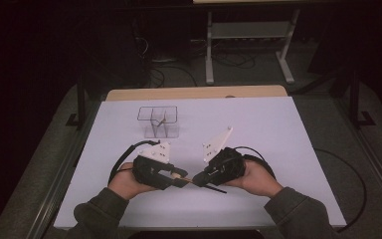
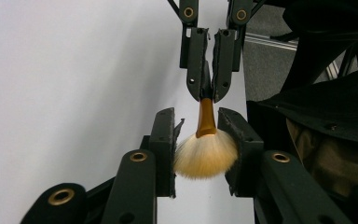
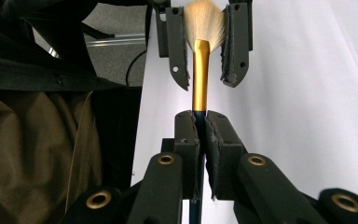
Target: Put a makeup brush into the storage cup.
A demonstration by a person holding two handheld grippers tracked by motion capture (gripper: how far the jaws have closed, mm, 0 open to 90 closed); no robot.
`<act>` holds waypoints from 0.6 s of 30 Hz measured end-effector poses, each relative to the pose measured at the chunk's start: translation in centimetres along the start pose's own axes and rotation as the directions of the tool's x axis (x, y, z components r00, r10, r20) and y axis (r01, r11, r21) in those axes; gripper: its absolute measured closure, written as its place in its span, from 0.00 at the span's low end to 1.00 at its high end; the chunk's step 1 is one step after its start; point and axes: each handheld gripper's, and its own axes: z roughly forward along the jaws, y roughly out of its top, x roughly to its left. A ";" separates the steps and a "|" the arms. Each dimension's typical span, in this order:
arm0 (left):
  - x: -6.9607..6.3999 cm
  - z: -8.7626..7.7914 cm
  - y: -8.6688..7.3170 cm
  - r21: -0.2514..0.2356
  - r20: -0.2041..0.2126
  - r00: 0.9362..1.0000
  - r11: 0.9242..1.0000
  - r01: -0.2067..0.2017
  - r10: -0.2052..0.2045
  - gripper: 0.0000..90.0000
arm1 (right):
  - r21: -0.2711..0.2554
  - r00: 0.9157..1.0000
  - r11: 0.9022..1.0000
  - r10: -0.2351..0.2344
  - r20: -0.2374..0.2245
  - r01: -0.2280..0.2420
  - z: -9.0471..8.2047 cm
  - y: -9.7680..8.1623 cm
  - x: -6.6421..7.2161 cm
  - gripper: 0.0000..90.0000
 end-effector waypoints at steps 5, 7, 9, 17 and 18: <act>0.1 0.0 0.0 -0.007 0.017 1.000 1.000 0.009 -0.009 0.78 | 0.009 1.000 1.000 -0.002 -0.006 0.002 0.2 0.0 0.0 0.92; 0.1 -0.1 0.1 -0.007 0.025 1.000 1.000 0.019 -0.018 0.78 | 0.011 1.000 1.000 -0.001 -0.004 0.001 0.3 0.1 0.1 0.92; 0.1 -0.1 0.1 -0.006 0.031 0.999 1.000 0.019 -0.019 0.80 | 0.010 1.000 1.000 -0.002 -0.004 0.002 0.4 0.1 0.1 0.92; 0.2 -0.2 0.3 -0.008 0.047 0.999 1.000 0.009 -0.008 0.89 | 0.006 1.000 1.000 -0.009 -0.005 0.009 0.5 0.1 0.0 0.92; 0.3 -0.2 0.4 -0.010 0.047 0.999 1.000 0.017 -0.016 0.89 | 0.004 1.000 1.000 -0.007 -0.006 0.007 0.5 0.1 0.0 0.92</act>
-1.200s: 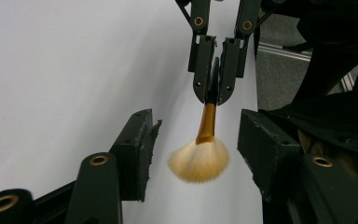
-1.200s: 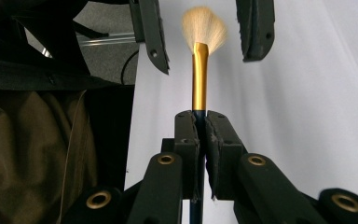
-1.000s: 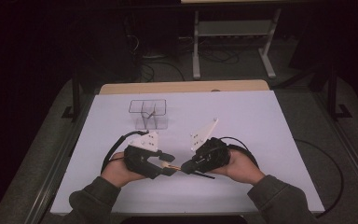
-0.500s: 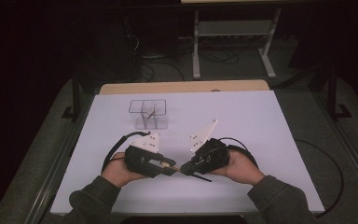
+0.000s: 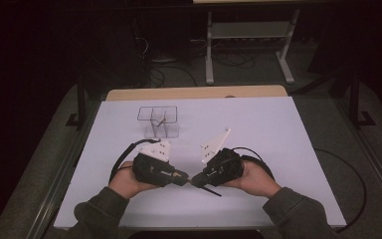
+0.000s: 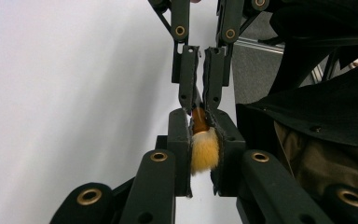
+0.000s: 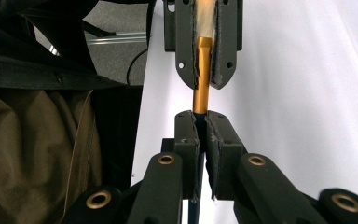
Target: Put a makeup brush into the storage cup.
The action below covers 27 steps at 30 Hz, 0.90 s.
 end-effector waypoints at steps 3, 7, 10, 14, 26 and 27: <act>0.0 0.0 0.2 0.006 0.001 1.000 1.000 0.004 -0.005 0.90 | -0.001 1.000 1.000 -0.006 0.006 0.006 0.0 0.0 0.0 0.92; -0.1 0.0 0.5 0.021 0.000 1.000 1.000 0.004 -0.004 0.91 | 0.002 1.000 1.000 -0.012 0.014 0.012 0.1 0.1 0.1 0.91; -0.1 0.0 0.7 0.035 -0.001 1.000 0.999 -0.004 0.004 0.93 | 0.006 1.000 1.000 -0.017 0.017 0.017 0.1 0.1 0.1 0.88; -0.2 0.1 1.2 0.045 -0.008 1.000 0.999 -0.023 0.023 0.93 | 0.036 1.000 0.999 -0.019 0.023 0.018 0.3 0.3 0.2 0.87; -0.3 0.4 1.8 0.108 -0.020 1.000 0.994 -0.019 0.021 0.93 | 0.068 0.999 0.997 -0.026 0.029 0.024 1.2 0.9 0.1 0.90; -0.3 0.4 1.8 0.111 -0.021 0.999 0.994 -0.022 0.024 0.93 | 0.068 0.999 0.997 -0.025 0.026 0.023 1.2 1.0 0.1 0.90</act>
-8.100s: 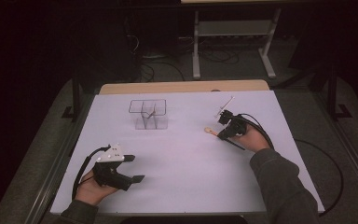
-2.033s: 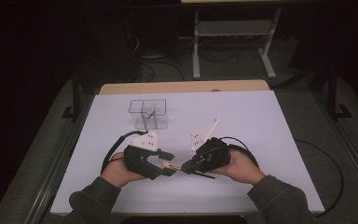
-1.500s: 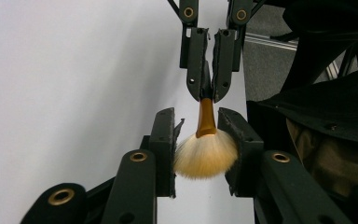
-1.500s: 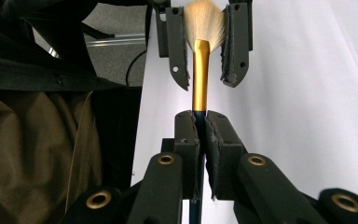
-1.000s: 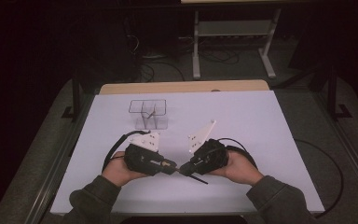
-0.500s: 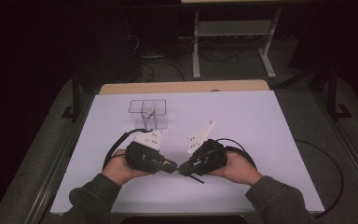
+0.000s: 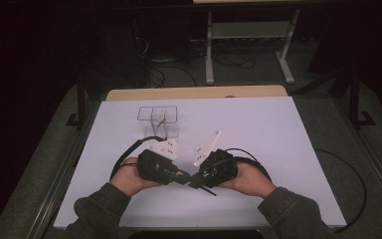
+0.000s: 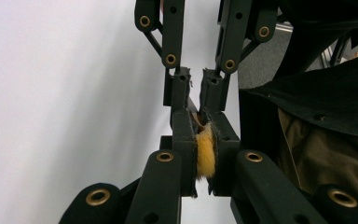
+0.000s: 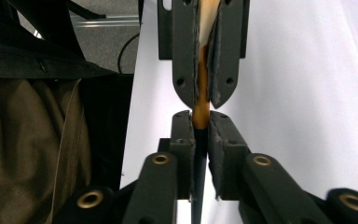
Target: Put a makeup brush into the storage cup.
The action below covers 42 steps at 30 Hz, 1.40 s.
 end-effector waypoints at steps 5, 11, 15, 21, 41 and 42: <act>-0.1 0.0 -0.1 0.002 -0.009 1.000 1.000 0.007 -0.007 0.92 | 0.008 1.000 1.000 -0.015 0.001 0.015 0.3 0.1 0.1 0.92; -0.1 -1.2 -0.6 -0.039 -0.050 0.998 0.999 0.025 -0.027 0.78 | 0.010 1.000 1.000 -0.005 -0.005 0.005 0.3 -0.3 -0.3 0.92; 0.1 -2.2 -1.2 -0.074 -0.072 0.995 0.995 0.065 -0.070 0.71 | 0.014 1.000 1.000 0.007 0.006 -0.007 0.1 -0.8 -0.7 0.92; 0.1 -3.1 -2.6 -0.106 -0.098 0.989 0.990 0.097 -0.108 0.68 | -0.007 0.998 0.998 0.057 0.027 -0.057 -0.7 -1.4 -1.8 0.92; -0.2 -3.6 -5.5 -0.152 -0.157 0.973 0.977 0.147 -0.171 0.55 | -0.087 0.986 0.986 0.148 0.083 -0.140 -3.6 -1.0 -5.7 0.92; -0.2 -3.6 -5.6 -0.154 -0.161 0.972 0.977 0.147 -0.171 0.54 | -0.088 0.985 0.986 0.152 0.087 -0.144 -3.7 -0.9 -5.9 0.92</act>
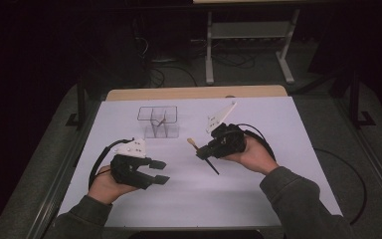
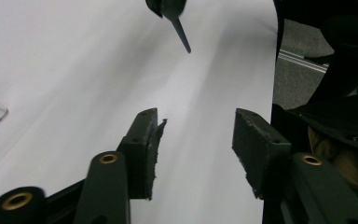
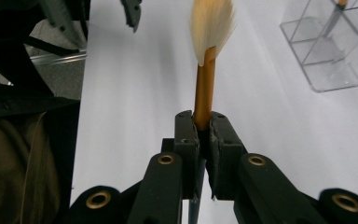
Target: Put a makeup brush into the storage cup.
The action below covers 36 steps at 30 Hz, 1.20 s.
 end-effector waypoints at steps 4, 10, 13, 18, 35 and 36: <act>0.0 0.0 -0.5 -0.003 -0.013 1.000 1.000 0.006 -0.006 0.53 | 0.000 1.000 1.000 0.016 0.010 -0.016 -0.2 0.5 -0.5 0.92; -0.1 0.0 -1.0 -0.005 -0.031 0.999 1.000 0.010 -0.010 0.51 | -0.026 0.999 1.000 0.015 0.030 -0.015 -0.6 1.1 -1.5 0.92; -0.1 0.1 -1.4 0.003 -0.037 0.999 1.000 0.004 -0.004 0.49 | -0.042 0.999 0.999 0.011 0.041 -0.009 -0.8 1.3 -2.0 0.92; -0.3 0.3 -1.8 0.001 -0.048 0.999 1.000 0.011 -0.011 0.47 | -0.041 0.999 0.999 0.030 0.044 -0.028 -1.1 1.7 -2.5 0.92; -0.5 0.5 -2.7 -0.004 -0.070 0.997 1.000 0.021 -0.021 0.39 | -0.041 0.997 0.999 0.038 0.067 -0.035 -0.6 2.8 -4.0 0.92; -0.4 0.4 -2.8 -0.001 -0.071 0.997 1.000 0.016 -0.016 0.39 | -0.042 0.997 0.998 0.049 0.065 -0.047 -0.6 2.9 -4.0 0.92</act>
